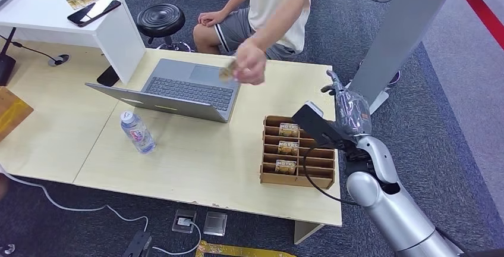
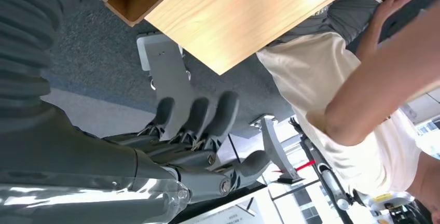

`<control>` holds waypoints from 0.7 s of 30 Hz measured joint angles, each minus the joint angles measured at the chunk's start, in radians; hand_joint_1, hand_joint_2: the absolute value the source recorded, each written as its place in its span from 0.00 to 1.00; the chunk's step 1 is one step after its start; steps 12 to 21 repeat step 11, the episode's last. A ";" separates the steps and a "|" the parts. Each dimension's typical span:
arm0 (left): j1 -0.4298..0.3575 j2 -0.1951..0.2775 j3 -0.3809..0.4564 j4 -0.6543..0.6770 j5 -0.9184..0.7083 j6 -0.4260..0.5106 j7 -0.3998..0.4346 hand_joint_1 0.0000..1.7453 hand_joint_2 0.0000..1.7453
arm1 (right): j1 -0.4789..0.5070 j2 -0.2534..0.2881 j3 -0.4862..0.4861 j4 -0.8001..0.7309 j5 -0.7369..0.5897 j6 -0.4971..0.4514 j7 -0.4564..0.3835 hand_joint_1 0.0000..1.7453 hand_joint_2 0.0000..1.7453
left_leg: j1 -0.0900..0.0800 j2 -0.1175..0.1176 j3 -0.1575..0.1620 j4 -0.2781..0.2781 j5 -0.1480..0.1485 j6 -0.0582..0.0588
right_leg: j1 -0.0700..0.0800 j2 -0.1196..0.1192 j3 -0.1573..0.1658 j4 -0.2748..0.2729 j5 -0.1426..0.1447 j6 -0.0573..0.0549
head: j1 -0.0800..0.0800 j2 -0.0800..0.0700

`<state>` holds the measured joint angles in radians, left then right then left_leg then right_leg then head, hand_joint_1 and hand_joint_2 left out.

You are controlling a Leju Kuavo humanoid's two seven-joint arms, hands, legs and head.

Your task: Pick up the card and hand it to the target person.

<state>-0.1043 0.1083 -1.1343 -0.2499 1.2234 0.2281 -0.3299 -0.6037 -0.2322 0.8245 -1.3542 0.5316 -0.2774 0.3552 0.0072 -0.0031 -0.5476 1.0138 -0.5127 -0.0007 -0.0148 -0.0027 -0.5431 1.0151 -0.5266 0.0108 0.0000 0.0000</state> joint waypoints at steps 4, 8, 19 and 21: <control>0.000 0.000 0.000 0.000 0.001 0.000 0.003 0.00 0.00 | 0.019 0.000 -0.008 -0.005 -0.132 -0.001 -0.065 0.00 1.00 | 0.000 0.000 0.000 0.000 0.000 0.000 | 0.000 0.000 0.000 0.000 0.000 0.000 | 0.000 0.000; 0.001 0.000 0.000 0.000 0.006 0.000 0.004 0.00 0.00 | 0.064 -0.001 -0.038 -0.027 -0.384 0.004 -0.208 0.00 1.00 | 0.000 0.000 0.000 0.000 0.000 0.000 | 0.000 0.000 0.000 0.000 0.000 0.000 | 0.000 0.000; 0.001 0.000 0.001 0.000 0.010 0.000 0.004 0.00 0.00 | 0.093 -0.003 -0.057 -0.046 -0.497 0.004 -0.271 0.00 1.00 | 0.000 0.000 0.000 0.000 0.000 0.000 | 0.000 0.000 0.000 0.000 0.000 0.000 | 0.000 0.000; 0.001 0.000 0.001 0.000 0.010 0.000 0.004 0.00 0.00 | 0.093 -0.003 -0.057 -0.046 -0.497 0.004 -0.271 0.00 1.00 | 0.000 0.000 0.000 0.000 0.000 0.000 | 0.000 0.000 0.000 0.000 0.000 0.000 | 0.000 0.000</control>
